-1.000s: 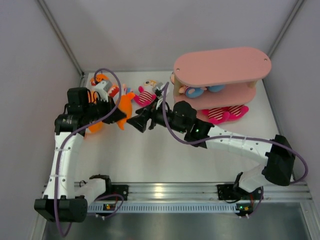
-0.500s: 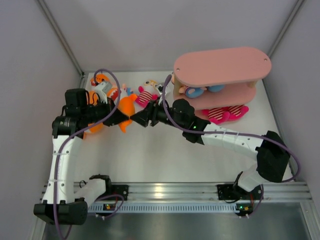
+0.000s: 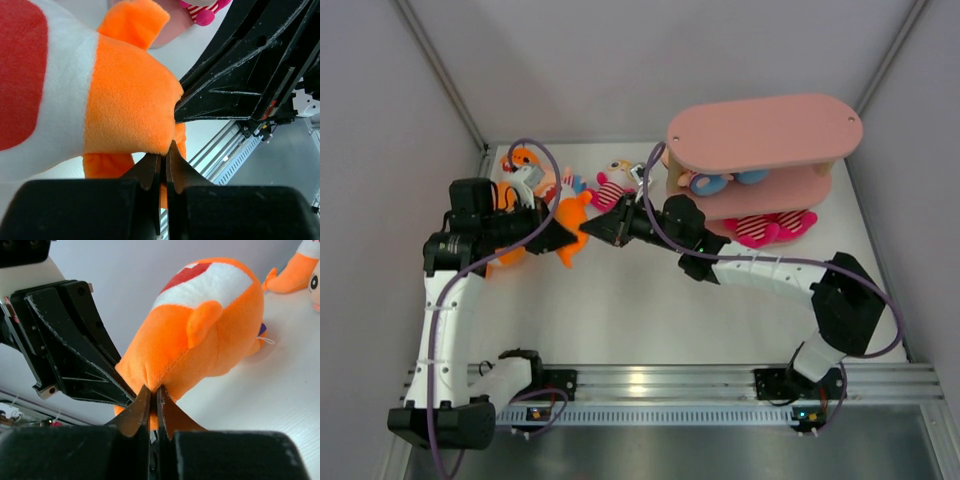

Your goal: Place and organize the stuffed toys onto the shelf

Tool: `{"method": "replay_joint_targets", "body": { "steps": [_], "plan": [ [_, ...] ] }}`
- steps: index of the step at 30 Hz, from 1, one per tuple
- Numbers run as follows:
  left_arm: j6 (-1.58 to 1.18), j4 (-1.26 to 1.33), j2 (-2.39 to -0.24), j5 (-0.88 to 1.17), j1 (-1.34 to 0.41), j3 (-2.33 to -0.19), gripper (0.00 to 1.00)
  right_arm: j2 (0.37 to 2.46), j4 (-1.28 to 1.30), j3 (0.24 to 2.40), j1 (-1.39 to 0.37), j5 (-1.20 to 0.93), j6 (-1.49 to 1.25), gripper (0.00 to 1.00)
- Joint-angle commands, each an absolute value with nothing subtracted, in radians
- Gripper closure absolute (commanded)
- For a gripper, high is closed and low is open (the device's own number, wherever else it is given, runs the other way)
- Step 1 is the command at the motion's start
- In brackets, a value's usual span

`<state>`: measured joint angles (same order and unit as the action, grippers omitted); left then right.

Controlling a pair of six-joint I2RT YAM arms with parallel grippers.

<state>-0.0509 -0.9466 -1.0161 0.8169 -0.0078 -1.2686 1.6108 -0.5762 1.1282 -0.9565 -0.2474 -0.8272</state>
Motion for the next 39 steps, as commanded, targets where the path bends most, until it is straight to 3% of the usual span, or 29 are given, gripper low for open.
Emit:
{"method": "replay_joint_targets", "body": {
  "steps": [1,2,3,4,7,11,16,22,33,39],
  "plan": [
    [-0.014,-0.922,-1.005,0.827,-0.008,-1.336,1.0,1.605,-0.573,1.207,-0.956,-0.301,-0.818,1.0],
    [-0.009,-0.945,-1.009,0.795,-0.008,-1.347,0.98,1.595,-0.53,1.224,-0.956,-0.298,-0.799,1.0],
    [0.018,-0.957,-1.012,0.769,-0.008,-1.377,0.89,1.588,-0.485,1.271,-0.951,-0.292,-0.751,1.0],
    [0.052,-0.977,-1.015,0.744,-0.008,-1.393,0.55,1.568,-0.426,1.301,-0.943,-0.287,-0.726,1.0],
    [0.118,-1.052,-1.028,0.619,-0.008,-1.482,0.23,1.523,-0.273,1.413,-0.893,-0.281,-0.655,1.0],
    [0.155,-1.118,-1.04,0.434,-0.006,-1.597,0.12,1.493,-0.145,1.552,-0.781,-0.31,-0.611,1.0],
    [0.183,-1.147,-1.026,0.364,-0.008,-1.657,0.11,1.442,-0.052,1.672,-0.568,-0.382,-0.595,1.0],
    [0.192,-1.144,-1.014,0.394,-0.006,-1.612,0.12,1.399,0.027,1.729,-0.237,-0.655,-0.65,1.0],
    [0.224,-1.144,-1.02,0.388,-0.008,-1.546,0.12,1.183,0.015,1.241,0.481,-1.054,-0.769,1.0],
    [0.233,-1.146,-1.06,0.391,-0.006,-1.566,0.12,1.203,0.12,1.261,0.543,-1.062,-0.712,1.0]
  ]
}}
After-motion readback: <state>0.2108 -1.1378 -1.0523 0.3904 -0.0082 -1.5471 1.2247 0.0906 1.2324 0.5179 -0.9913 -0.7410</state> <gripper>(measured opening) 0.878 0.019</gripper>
